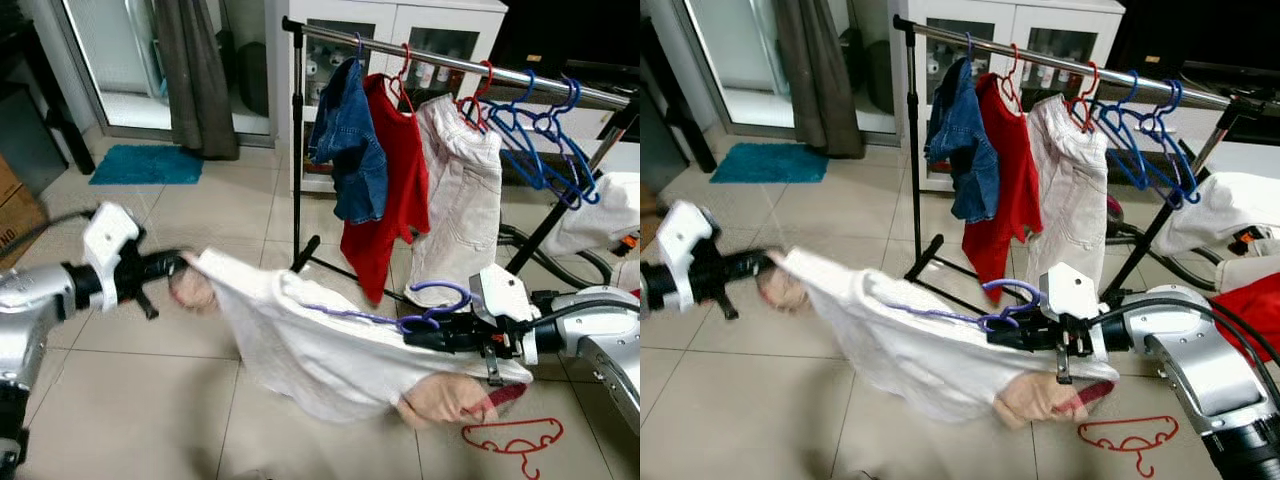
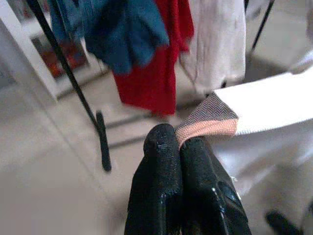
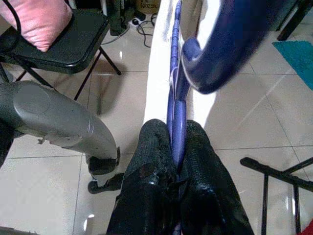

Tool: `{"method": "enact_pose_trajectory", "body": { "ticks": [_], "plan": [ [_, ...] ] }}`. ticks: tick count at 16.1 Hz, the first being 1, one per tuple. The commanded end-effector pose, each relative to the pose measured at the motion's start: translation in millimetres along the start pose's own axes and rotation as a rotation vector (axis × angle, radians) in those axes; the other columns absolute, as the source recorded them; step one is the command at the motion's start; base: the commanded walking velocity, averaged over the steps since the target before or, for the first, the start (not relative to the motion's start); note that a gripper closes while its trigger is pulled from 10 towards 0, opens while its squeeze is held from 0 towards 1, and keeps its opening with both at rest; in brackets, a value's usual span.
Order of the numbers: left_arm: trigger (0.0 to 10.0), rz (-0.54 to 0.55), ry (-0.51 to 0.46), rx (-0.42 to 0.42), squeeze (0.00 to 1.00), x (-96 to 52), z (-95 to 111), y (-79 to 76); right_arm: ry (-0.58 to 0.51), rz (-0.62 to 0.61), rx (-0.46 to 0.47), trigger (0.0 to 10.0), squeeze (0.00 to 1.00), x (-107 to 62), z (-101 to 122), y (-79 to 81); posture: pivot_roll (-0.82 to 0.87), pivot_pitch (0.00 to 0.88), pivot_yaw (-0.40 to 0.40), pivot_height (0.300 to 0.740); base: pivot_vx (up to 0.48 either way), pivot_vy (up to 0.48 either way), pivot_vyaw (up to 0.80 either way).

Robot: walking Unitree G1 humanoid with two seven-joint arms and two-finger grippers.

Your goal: Hang hanger

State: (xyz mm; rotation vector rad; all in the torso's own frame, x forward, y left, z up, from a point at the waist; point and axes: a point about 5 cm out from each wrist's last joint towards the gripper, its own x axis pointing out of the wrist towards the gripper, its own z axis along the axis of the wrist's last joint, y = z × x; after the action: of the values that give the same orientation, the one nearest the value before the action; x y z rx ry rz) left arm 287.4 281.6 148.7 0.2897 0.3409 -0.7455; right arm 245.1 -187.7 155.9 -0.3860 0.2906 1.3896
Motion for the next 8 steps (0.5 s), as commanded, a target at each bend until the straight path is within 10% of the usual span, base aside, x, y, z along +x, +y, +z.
{"method": "enact_pose_trajectory", "body": {
  "ticks": [1, 2, 4, 5, 8],
  "plan": [
    [0.0, 0.025, 0.050, 0.029, 0.00, -7.1, -0.2, 3.5, 0.011, 0.016, -0.002, 10.0, 0.00, -3.7, 1.5, 2.1, 0.04, 0.000, -0.011, 0.740, 0.000, 0.000, 0.00],
    [0.0, -0.014, 0.048, 0.028, 0.00, -5.3, -2.6, -2.2, 0.008, 0.018, 0.001, 10.0, 0.00, -4.6, 1.5, 3.0, 0.04, 0.000, -0.011, 0.740, 0.000, 0.000, 0.00],
    [5.6, -0.029, 0.008, 0.029, 0.00, 0.2, 1.8, -5.6, 0.003, 0.020, 0.001, 10.0, 0.00, -4.6, 2.1, 3.4, 0.04, 0.000, -0.013, 0.740, 0.000, 0.000, 0.00],
    [10.0, -0.011, -0.012, 0.039, 0.00, 3.3, 5.1, -4.0, 0.002, 0.021, -0.001, 10.0, 0.00, -4.3, 2.7, 3.1, 0.04, 0.000, -0.013, 0.740, 0.000, 0.000, 0.00],
    [10.0, 0.036, -0.046, 0.038, 0.00, 5.4, 11.0, 1.3, -0.001, 0.021, -0.002, 10.0, 0.00, -3.9, 3.4, 2.9, 0.04, 0.000, -0.013, 0.740, 0.000, 0.000, 0.00]
  ]
}}
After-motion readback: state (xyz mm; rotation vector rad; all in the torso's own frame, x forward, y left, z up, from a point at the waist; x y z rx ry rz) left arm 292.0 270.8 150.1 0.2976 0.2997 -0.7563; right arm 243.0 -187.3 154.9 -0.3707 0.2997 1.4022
